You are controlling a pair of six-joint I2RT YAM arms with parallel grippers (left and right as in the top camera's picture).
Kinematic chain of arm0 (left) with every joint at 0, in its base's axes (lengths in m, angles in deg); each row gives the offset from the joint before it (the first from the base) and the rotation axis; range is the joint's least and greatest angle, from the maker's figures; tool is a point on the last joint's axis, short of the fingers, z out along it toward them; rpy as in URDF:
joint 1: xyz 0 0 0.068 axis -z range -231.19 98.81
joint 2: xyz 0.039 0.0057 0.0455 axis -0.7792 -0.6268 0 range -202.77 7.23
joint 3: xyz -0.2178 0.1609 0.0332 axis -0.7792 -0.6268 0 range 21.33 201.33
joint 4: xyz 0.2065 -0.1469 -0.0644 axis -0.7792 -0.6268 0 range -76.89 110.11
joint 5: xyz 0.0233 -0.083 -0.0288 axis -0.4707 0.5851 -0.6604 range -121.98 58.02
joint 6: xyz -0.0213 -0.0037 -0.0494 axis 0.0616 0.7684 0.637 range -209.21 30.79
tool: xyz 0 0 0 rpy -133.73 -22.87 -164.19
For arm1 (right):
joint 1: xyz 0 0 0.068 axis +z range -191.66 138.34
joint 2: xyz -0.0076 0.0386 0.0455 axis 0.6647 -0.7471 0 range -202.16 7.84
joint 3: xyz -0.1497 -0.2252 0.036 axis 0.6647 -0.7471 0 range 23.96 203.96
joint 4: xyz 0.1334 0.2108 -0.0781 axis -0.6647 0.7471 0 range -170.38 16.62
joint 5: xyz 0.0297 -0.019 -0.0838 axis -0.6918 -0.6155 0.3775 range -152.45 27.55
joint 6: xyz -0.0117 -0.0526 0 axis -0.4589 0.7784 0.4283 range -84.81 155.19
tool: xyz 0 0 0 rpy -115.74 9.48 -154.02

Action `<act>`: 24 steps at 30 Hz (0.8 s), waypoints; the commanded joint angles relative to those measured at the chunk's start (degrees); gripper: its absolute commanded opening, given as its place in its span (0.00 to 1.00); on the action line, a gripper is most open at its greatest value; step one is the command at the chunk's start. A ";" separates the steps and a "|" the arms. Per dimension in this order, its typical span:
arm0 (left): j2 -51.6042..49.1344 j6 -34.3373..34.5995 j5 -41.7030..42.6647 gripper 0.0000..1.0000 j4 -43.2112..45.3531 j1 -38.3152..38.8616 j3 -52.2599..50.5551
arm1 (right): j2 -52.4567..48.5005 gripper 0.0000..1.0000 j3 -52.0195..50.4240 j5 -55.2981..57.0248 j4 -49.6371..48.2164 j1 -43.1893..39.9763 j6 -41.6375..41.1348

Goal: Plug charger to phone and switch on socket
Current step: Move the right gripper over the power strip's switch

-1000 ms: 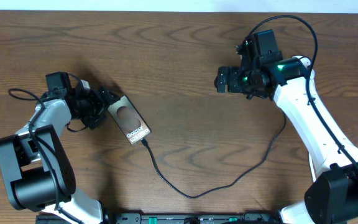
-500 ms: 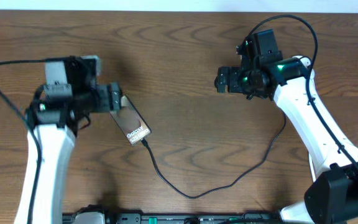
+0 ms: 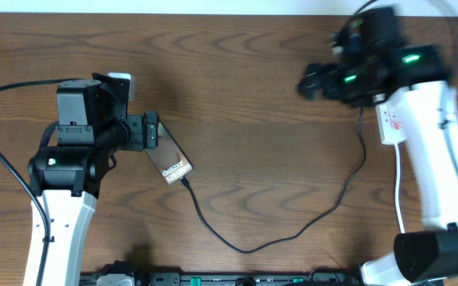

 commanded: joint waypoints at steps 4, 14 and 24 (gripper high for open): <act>-0.20 -1.01 -0.76 0.92 -0.07 0.11 0.42 | 0.87 0.99 10.16 0.90 4.44 -21.75 8.15; -0.20 -1.01 -0.74 0.92 -0.07 0.11 0.42 | -1.49 0.99 -0.50 -8.72 2.36 -40.61 28.13; -0.20 -1.01 -0.76 0.92 -0.07 0.11 0.42 | -1.51 0.99 -21.64 -13.70 -13.73 -38.60 32.22</act>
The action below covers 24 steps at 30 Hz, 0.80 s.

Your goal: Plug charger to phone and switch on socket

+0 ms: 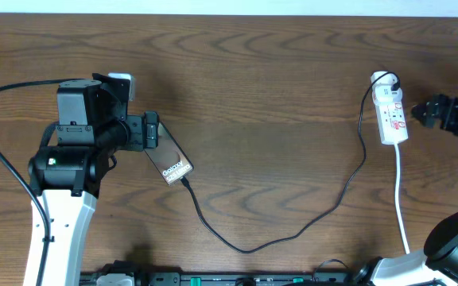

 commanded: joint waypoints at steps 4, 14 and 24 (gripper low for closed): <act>-0.15 -1.01 -0.74 0.92 0.02 0.13 0.42 | 0.13 0.99 -4.39 -3.30 -2.73 1.18 1.92; -0.15 -1.01 -0.76 0.92 0.02 0.11 0.42 | 0.02 0.99 -4.61 -3.26 -3.93 1.31 1.27; -0.15 -1.01 -0.76 0.92 0.02 0.11 0.42 | -8.17 0.99 -1.88 -0.46 -3.80 3.98 -0.74</act>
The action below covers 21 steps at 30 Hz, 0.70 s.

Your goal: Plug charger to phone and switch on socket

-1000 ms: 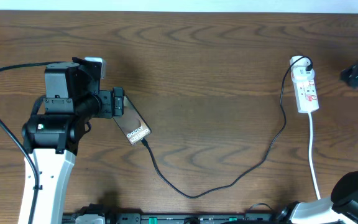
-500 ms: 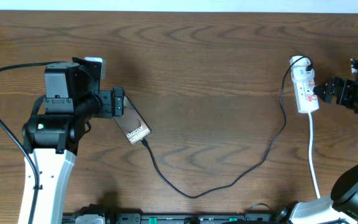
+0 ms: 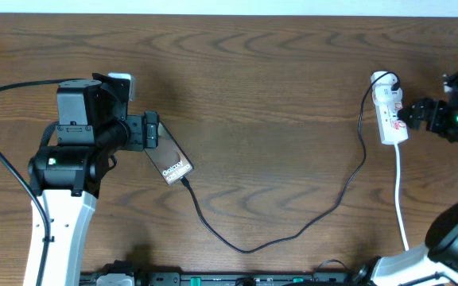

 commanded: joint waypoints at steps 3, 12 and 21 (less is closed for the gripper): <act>-0.15 -1.01 -0.74 0.92 0.00 0.11 0.42 | -9.01 0.99 5.73 0.66 1.51 3.30 -0.74; -0.15 -1.01 -0.76 0.92 0.00 0.11 0.42 | -18.10 0.99 16.68 1.49 3.26 6.88 -0.96; -0.15 -1.01 -0.74 0.92 0.00 0.11 0.42 | -18.91 0.99 17.18 1.33 -2.34 7.69 -0.55</act>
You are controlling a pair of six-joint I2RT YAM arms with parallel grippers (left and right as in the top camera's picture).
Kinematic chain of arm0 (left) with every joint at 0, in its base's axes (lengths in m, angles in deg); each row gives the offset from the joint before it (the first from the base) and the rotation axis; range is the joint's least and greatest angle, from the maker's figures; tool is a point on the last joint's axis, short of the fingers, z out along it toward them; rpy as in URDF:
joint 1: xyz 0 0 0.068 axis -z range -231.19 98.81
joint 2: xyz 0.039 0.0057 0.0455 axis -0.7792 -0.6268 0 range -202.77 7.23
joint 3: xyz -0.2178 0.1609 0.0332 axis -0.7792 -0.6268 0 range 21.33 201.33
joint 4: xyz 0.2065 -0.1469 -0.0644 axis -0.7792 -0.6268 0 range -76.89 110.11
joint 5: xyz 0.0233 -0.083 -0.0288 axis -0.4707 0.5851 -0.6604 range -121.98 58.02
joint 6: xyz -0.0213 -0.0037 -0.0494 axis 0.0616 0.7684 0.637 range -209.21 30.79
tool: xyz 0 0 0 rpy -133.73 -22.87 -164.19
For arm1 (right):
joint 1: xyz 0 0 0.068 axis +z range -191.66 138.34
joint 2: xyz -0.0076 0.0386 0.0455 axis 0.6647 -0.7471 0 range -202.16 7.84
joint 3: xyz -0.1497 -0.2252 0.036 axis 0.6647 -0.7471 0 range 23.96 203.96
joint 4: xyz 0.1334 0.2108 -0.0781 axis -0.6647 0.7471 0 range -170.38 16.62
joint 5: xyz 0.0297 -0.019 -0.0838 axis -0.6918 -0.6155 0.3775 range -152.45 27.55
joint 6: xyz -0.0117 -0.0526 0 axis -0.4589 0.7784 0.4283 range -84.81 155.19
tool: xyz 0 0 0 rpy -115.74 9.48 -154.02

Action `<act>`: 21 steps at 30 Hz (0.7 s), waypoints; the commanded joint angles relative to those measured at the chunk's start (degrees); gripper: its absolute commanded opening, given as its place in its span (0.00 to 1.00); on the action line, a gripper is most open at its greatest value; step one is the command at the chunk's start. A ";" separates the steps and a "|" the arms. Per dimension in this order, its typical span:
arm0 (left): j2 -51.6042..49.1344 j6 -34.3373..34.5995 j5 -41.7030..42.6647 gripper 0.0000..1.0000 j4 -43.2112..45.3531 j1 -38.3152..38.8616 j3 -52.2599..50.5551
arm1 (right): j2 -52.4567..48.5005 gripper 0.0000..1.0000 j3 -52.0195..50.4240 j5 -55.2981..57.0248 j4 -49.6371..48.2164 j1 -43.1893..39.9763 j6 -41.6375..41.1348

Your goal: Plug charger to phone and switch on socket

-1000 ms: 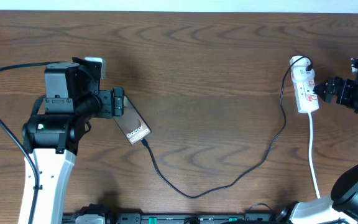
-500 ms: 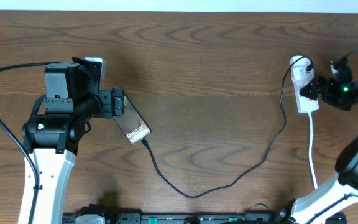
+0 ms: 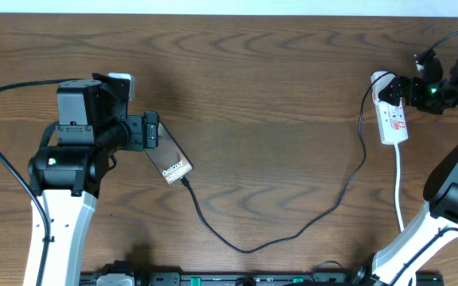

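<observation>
My left gripper [image 3: 153,132] is shut on the upper end of a dark phone [image 3: 172,164], which lies slanted on the wooden table [image 3: 261,95]. A black charger cable [image 3: 249,249] is plugged into the phone's lower end. It loops across the table up to a white plug [image 3: 382,79] at the far end of a white socket strip [image 3: 394,123]. My right gripper [image 3: 396,90] reaches in from the right. Its fingertips are together, over the strip's far end beside the plug. The strip's switch is too small to make out.
The strip's white lead [image 3: 401,199] runs toward the front edge, next to my right arm's base. My left arm's black cable loops at the far left. A dark rail [image 3: 213,280] lies along the front edge.
My right gripper has moved from the strip's right side at mid-length to over its far end, next to the plug. The left gripper, phone and cable are unchanged.
My right arm was first left of the strip, covering it, with the cable plugged into the phone. Then it was off to the strip's right, then touching its right side. Now it is on the far end. The left gripper held the phone throughout.
</observation>
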 commanded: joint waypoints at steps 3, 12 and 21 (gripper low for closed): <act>-0.15 -1.01 -0.74 0.92 0.00 0.11 0.42 | -0.98 0.99 1.07 -1.57 -1.05 1.44 -0.22; -0.15 -1.01 -0.76 0.92 0.00 0.11 0.42 | -1.16 0.99 1.07 -1.64 -2.75 3.23 -1.36; -0.15 -1.01 -0.76 0.92 0.00 0.11 0.42 | -2.38 0.99 1.07 -0.81 -2.75 3.19 -2.19</act>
